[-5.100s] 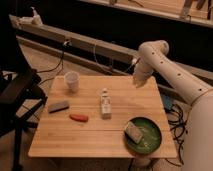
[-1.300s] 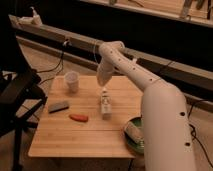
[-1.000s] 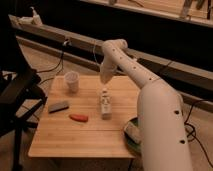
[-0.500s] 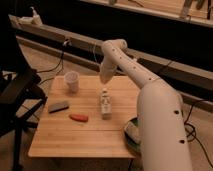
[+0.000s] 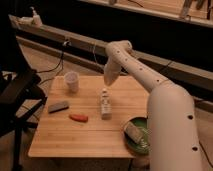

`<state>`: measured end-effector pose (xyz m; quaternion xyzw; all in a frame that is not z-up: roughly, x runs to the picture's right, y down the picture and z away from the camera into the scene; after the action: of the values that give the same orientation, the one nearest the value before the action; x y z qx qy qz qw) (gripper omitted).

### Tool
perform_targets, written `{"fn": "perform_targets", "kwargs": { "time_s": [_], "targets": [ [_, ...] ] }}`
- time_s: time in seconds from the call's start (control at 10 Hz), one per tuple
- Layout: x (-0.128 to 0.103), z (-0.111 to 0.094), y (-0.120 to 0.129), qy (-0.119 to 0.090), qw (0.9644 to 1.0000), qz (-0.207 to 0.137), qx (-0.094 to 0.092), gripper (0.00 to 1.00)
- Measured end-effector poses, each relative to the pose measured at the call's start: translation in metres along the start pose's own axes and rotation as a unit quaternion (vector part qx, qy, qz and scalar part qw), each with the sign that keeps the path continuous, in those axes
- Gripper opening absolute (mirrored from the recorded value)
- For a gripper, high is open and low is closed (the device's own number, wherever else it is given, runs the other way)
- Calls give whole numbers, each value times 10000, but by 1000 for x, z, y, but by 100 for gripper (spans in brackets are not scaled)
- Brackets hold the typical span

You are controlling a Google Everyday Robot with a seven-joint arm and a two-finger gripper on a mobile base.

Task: Move the arm in a circular motion

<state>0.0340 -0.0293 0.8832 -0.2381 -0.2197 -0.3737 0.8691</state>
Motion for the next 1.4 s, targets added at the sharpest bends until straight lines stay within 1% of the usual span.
{"fn": "perform_targets", "kwargs": {
  "time_s": [0.1, 0.2, 0.3, 0.4, 0.5, 0.6, 0.7, 0.8, 0.9, 1.0, 1.1, 1.2, 1.3, 1.4],
  "targets": [
    [-7, 0, -6, 18, 10000, -29, 3, 37],
    [-14, 1, -14, 24, 10000, -15, 8, 28],
    [-17, 2, -16, 59, 10000, 21, -3, 21],
    [-18, 1, -19, 105, 9999, 107, 6, 11],
    [-14, -1, -15, 181, 9995, 251, -4, 2],
    [-10, -4, -11, 217, 9992, 347, 2, 0],
    [-1, -9, -2, 271, 9985, 484, 10, 0],
    [17, -16, 15, 341, 9972, 669, 17, 0],
    [35, -24, 33, 398, 9955, 864, 37, 0],
    [55, -31, 52, 465, 9935, 1042, 20, 0],
    [68, -36, 66, 515, 9916, 1185, 17, 0],
    [88, -44, 86, 601, 9882, 1407, -19, 0],
    [100, -48, 100, 646, 9851, 1594, -28, 0],
    [115, -54, 121, 701, 9799, 1870, -42, 0]
  ]
}}
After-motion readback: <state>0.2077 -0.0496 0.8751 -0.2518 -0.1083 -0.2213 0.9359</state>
